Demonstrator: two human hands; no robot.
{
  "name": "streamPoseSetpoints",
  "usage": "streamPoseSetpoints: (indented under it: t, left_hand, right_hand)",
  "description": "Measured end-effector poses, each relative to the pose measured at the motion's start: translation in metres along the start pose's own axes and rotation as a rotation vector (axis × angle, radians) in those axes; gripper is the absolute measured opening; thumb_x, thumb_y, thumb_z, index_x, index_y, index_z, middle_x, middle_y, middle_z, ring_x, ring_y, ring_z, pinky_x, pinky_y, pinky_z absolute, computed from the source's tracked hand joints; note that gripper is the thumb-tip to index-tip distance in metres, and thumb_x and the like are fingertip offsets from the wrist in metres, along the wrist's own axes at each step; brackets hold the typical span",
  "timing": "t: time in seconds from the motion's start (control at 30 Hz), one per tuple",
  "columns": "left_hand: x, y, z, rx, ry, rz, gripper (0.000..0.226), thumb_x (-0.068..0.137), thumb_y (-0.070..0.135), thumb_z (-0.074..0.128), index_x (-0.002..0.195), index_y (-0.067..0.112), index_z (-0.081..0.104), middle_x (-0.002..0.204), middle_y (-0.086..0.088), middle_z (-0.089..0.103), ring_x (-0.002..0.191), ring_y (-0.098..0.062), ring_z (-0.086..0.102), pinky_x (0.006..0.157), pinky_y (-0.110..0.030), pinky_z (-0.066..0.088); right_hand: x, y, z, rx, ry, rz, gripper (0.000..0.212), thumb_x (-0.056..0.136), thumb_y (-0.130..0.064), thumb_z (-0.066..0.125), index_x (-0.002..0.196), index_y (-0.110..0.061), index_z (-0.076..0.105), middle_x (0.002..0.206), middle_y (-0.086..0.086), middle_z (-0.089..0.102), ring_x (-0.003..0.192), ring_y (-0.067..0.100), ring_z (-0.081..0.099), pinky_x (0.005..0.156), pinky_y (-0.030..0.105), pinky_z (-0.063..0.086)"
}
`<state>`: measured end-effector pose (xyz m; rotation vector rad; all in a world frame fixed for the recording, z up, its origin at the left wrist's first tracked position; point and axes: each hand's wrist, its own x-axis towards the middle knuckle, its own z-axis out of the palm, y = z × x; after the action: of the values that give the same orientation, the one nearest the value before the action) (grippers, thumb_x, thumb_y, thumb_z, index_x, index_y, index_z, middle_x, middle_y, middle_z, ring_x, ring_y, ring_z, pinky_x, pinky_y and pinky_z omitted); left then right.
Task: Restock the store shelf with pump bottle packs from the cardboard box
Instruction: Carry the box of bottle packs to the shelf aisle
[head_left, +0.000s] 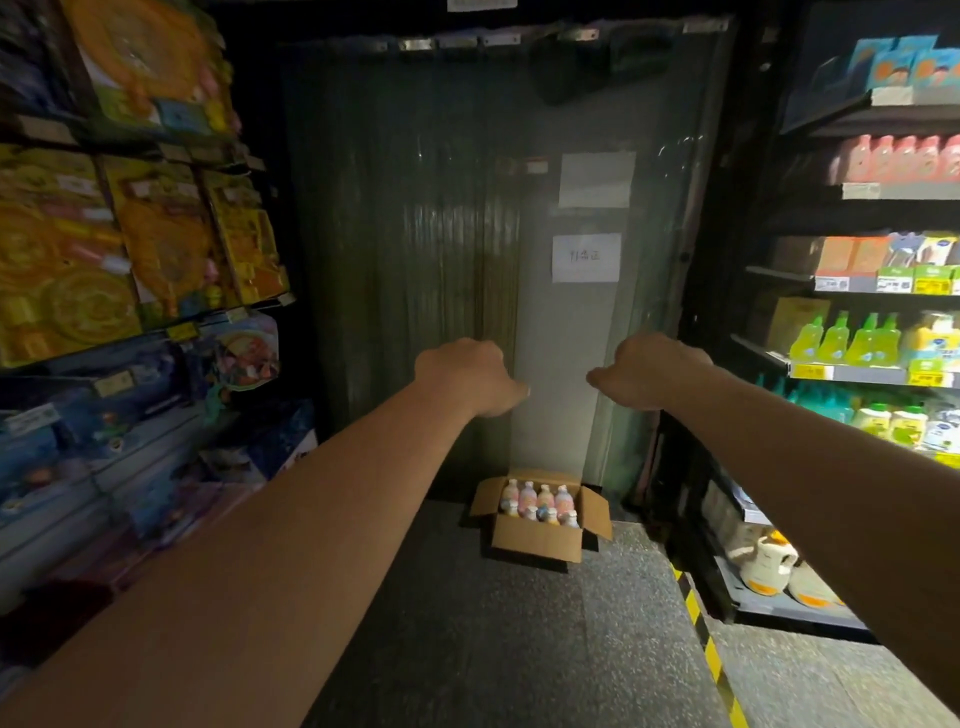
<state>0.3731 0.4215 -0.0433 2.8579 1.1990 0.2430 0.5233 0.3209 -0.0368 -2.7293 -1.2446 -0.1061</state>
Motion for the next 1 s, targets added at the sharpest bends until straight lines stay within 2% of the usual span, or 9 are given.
streamPoseSetpoints:
  t: [0.23,0.3,0.4,0.6,0.73,1.0]
  left_hand:
    - [0.052,0.014,0.004,0.029,0.009,0.014,0.060,0.094,0.056,0.044,0.139,0.016,0.048,0.132,-0.006,0.056,0.116,-0.026,0.056,0.080,-0.034,0.039]
    - [0.070,0.012,0.009,0.033,0.011,0.027,0.059,0.094,0.056,0.044,0.135,0.015,0.051,0.126,-0.006,0.059,0.112,-0.025,0.057,0.078,-0.033,0.039]
    - [0.101,0.005,0.015,0.048,0.009,0.036,0.056,0.094,0.057,0.043,0.129,0.015,0.055,0.118,-0.005,0.061,0.103,-0.023,0.059,0.075,-0.033,0.039]
    - [0.173,-0.023,0.015,0.062,-0.007,0.057,0.057,0.095,0.056,0.042,0.132,0.015,0.054,0.121,-0.004,0.061,0.103,-0.021,0.057,0.075,-0.033,0.037]
    - [0.224,-0.048,0.014,0.073,-0.010,0.079,0.058,0.095,0.056,0.043,0.135,0.015,0.052,0.128,-0.005,0.059,0.111,-0.023,0.057,0.076,-0.031,0.039]
    - [0.313,-0.092,0.030,0.053,-0.039,0.134,0.055,0.096,0.053,0.043,0.133,0.013,0.053,0.120,-0.006,0.060,0.101,-0.021,0.058,0.067,-0.028,0.040]
  right_hand:
    - [0.049,0.008,0.008,0.010,0.009,-0.004,0.061,0.094,-0.054,0.040,0.137,-0.012,0.048,0.137,0.011,0.054,0.121,0.031,0.055,0.101,0.045,0.045]
    - [0.065,0.007,0.012,0.010,0.020,-0.003,0.060,0.094,-0.054,0.039,0.136,-0.012,0.049,0.135,0.010,0.056,0.119,0.031,0.056,0.099,0.044,0.046]
    - [0.092,0.001,0.017,0.011,0.041,-0.001,0.059,0.094,-0.053,0.040,0.135,-0.012,0.050,0.132,0.009,0.058,0.116,0.029,0.057,0.094,0.041,0.047]
    - [0.160,-0.022,0.023,0.000,0.021,0.025,0.055,0.096,-0.050,0.040,0.132,-0.010,0.053,0.125,0.009,0.060,0.111,0.028,0.059,0.082,0.036,0.045]
    - [0.207,-0.045,0.026,0.019,0.031,0.055,0.055,0.095,-0.049,0.040,0.134,-0.010,0.051,0.128,0.010,0.059,0.113,0.029,0.058,0.085,0.037,0.046]
    - [0.287,-0.081,0.056,0.011,0.006,0.110,0.056,0.095,-0.050,0.040,0.133,-0.010,0.052,0.126,0.009,0.060,0.111,0.028,0.059,0.087,0.037,0.046]
